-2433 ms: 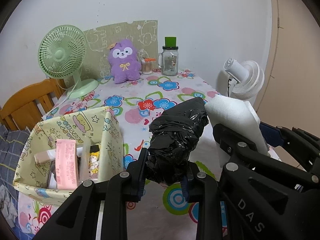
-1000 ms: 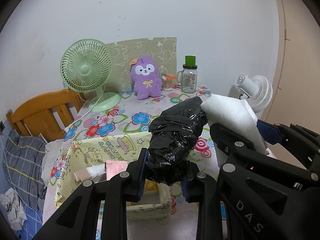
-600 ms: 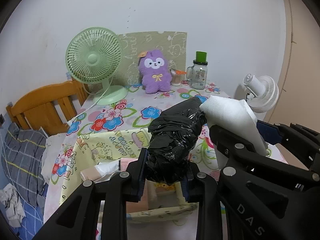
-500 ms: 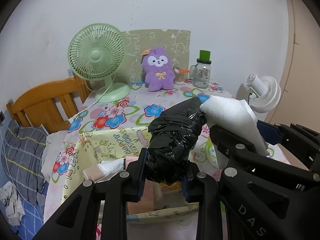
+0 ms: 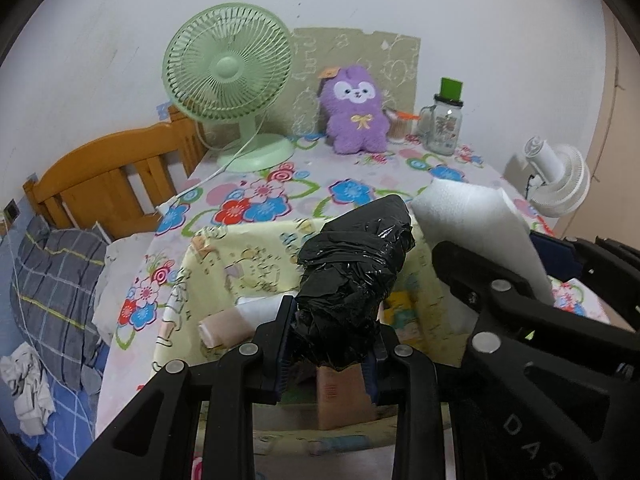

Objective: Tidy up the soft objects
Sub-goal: 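Carry the black bag and white pad toward the fabric box, then lower the bag with the left tool into the box while the right tool lowers the pad, opening both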

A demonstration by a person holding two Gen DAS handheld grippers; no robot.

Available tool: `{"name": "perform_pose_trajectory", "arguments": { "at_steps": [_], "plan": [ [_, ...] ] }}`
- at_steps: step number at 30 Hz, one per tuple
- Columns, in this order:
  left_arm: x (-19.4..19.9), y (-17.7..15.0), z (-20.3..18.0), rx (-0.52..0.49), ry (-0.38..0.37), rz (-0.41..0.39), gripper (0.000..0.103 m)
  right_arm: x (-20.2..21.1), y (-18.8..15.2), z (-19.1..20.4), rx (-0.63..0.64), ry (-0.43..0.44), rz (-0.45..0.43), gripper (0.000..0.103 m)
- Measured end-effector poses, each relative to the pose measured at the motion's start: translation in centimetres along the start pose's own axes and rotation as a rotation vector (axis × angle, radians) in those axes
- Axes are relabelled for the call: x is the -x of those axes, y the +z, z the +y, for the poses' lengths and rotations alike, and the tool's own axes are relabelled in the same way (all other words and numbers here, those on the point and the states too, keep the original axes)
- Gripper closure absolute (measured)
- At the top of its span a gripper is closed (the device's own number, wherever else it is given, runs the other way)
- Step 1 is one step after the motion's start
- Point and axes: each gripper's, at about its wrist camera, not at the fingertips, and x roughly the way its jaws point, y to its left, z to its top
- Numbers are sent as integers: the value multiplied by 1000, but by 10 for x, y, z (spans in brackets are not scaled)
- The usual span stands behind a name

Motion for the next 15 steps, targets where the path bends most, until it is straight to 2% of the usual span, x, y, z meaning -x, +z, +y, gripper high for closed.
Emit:
{"name": "perform_pose_trajectory", "arguments": {
  "at_steps": [2,10,12,15],
  "plan": [
    [-4,-2,5,2,10,11,73,-5,1,5,2,4,10,57],
    [-10,-5,27,61,43,14,60,-21,1,20,18,18,39,57],
    [-10,-6,31,70,47,10,45,-23,1,23,21,20,44,57],
    [-9,-7,34,77,54,6,38,-26,1,27,22,22,49,57]
  ]
}}
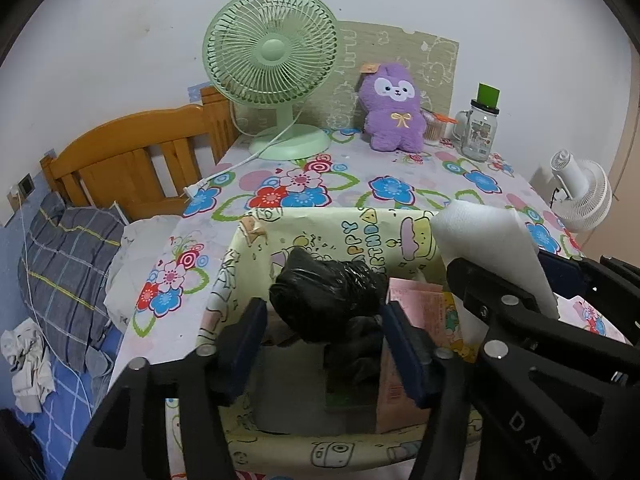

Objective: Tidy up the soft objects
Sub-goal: 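Lower the bag with the left tool into the box while the right tool lowers the pad, opening both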

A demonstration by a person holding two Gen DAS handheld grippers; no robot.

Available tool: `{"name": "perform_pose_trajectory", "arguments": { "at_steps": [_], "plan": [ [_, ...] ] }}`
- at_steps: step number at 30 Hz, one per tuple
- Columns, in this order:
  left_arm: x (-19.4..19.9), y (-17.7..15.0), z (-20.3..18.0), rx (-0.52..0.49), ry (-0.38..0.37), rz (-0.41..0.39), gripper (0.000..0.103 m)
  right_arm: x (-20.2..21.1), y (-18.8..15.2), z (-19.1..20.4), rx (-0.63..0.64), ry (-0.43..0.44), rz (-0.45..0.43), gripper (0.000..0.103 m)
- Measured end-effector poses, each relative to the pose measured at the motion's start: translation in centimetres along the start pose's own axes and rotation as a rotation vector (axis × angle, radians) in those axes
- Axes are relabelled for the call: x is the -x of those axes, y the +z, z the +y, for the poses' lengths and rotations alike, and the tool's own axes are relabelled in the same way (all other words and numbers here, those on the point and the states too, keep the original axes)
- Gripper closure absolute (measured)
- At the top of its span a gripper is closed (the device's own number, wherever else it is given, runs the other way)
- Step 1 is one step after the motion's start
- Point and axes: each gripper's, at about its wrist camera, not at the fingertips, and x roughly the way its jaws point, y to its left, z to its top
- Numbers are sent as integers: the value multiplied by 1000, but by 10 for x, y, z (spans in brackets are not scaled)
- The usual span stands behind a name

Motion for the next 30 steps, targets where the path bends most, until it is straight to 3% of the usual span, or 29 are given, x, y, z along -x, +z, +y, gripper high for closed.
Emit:
{"name": "perform_pose_trajectory", "arguments": {
  "at_steps": [8,13,16,18,20,30],
  "plan": [
    [3,-1,3,-10,-15,-13,22,-3,3,8,8,5,2,57],
    [1,-1,6,0,-8,-7,20,-6,5,10,4,16,5,56],
    [1,-2,8,5,-4,-5,19,-9,5,13,4,23,9,45],
    [1,-2,9,7,-7,-6,18,-10,5,14,8,30,9,31],
    [2,-1,9,6,-11,-8,18,-10,5,14,7,27,0,27],
    [9,-2,2,-3,-8,-23,15,2,2,8,12,-14,-39,19]
  ]
}}
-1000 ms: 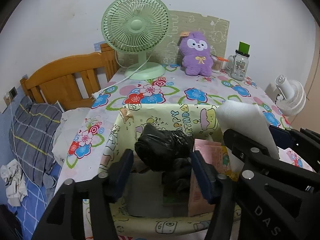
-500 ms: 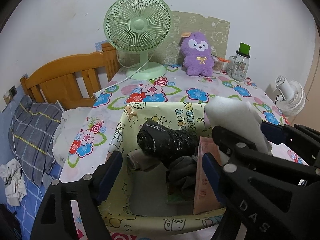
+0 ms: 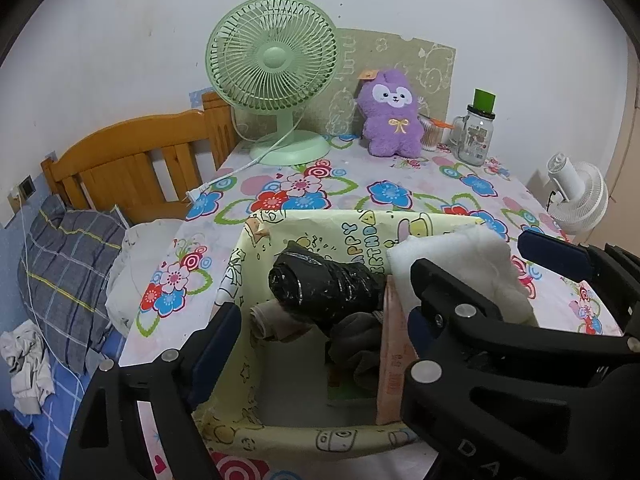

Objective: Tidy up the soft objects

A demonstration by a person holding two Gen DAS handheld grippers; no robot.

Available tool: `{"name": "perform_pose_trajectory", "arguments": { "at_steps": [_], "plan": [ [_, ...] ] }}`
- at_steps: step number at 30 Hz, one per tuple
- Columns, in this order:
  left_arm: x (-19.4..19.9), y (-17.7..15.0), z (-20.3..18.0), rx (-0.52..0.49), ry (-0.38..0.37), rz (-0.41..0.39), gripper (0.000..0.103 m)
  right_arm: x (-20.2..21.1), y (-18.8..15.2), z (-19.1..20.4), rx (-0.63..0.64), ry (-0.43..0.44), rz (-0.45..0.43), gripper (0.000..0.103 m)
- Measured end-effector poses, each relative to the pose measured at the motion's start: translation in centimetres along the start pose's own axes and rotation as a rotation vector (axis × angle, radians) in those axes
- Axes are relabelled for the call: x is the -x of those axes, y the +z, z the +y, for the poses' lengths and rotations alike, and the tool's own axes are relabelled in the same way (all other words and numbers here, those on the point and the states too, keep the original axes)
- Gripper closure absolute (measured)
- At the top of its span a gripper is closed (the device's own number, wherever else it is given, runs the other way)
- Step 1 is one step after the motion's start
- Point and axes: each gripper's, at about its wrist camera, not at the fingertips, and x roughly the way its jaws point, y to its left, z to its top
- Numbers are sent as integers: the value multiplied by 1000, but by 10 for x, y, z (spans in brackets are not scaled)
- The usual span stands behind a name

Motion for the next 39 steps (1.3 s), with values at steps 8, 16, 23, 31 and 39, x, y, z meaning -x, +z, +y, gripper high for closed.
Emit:
{"name": "perform_pose_trajectory", "arguments": {
  "at_steps": [8,16,23,31,39],
  "plan": [
    [13,-3,-11,-11,-12,-22,12,16,-7,-10,-13,-13,-24,19],
    [24,-7,-29,-36,-25,-39,11,31,-16,-25,-33,-30,-37,19],
    [32,-10,-46,-52,-30,-53,11,44,-24,-40,-50,-44,-52,19],
    [43,-13,-62,-66,-36,-72,10,58,-33,-60,-79,-57,-69,19],
    [51,-18,-81,-78,-44,-85,10,71,-44,-84,-101,-86,-83,19]
  ]
}}
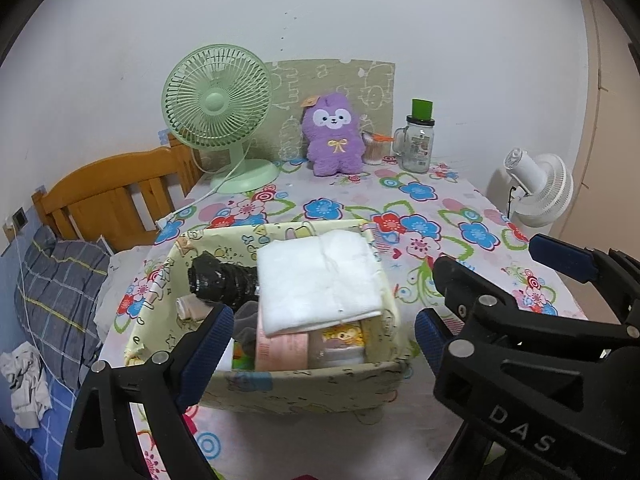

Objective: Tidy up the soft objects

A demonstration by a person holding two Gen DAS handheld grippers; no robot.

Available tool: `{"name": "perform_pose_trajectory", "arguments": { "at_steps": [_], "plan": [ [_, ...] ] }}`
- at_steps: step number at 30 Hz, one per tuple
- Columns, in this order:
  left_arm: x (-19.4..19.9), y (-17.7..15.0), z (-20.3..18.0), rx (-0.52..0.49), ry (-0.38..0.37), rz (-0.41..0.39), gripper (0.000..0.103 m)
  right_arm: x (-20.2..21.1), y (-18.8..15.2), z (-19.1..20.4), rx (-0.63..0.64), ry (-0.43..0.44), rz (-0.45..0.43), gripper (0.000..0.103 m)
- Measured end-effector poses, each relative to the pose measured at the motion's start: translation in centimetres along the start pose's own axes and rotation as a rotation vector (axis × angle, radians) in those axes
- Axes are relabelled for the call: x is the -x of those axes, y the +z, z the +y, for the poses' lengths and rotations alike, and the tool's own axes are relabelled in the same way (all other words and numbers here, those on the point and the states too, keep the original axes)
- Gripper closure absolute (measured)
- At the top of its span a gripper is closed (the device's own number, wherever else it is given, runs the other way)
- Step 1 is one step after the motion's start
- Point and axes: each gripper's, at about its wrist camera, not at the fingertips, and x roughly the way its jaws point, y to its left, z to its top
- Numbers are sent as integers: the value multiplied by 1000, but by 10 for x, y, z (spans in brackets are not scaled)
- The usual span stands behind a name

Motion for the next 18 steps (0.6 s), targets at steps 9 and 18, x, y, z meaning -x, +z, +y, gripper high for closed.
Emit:
{"name": "perform_pose_trajectory", "arguments": {
  "at_steps": [9,18],
  "plan": [
    [9,-1,-23,-26,-12,-19,9,13,-8,-25,-34,-15,-21,17],
    [19,-1,-38,-27,-18,-43,6,33,-15,-48,-44,-52,-71,13]
  ]
}}
